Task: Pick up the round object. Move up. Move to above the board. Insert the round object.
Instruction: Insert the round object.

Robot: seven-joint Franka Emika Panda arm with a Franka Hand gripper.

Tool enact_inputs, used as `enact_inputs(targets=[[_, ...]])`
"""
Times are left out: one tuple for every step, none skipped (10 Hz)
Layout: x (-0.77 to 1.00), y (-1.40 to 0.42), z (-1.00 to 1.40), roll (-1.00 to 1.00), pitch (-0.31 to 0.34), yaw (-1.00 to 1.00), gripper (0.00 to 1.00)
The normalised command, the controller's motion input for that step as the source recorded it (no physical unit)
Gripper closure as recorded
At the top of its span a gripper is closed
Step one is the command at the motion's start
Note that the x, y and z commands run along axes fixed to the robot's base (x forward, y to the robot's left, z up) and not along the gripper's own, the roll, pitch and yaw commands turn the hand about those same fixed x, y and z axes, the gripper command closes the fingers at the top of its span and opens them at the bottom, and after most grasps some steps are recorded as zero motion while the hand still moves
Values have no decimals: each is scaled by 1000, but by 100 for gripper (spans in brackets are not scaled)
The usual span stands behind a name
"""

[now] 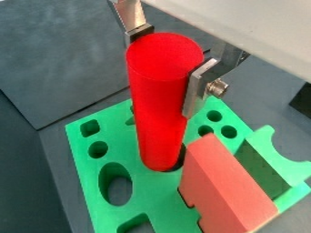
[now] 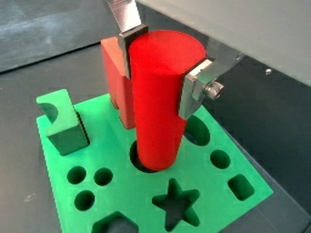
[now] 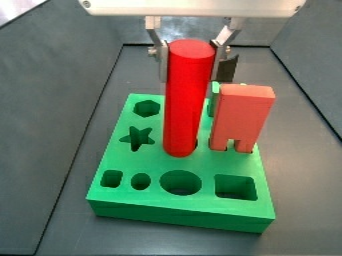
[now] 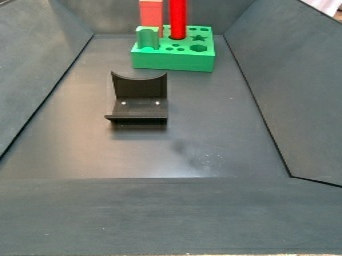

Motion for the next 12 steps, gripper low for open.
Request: enact_inputs(targets=[[283,49,-197,200,60,0,100],[134,120,-191,184,31,0,100],[-94,26,-209,96,0,0,100],[-177,3,-263,0,0,6,100],[-163,3,-269,26,0,11,100],[-194,14,-257,56,-16,20,100],[-77,0,-329,24,0,17,100],[0,0,-454,26,0,0,100],[0,-63,-474,31,0,6,100],[0,-89,-414,0,0,0,100],[-31,0,-286,-163,-49,0,100],[-14,0,-369,-180,-53,0,100]])
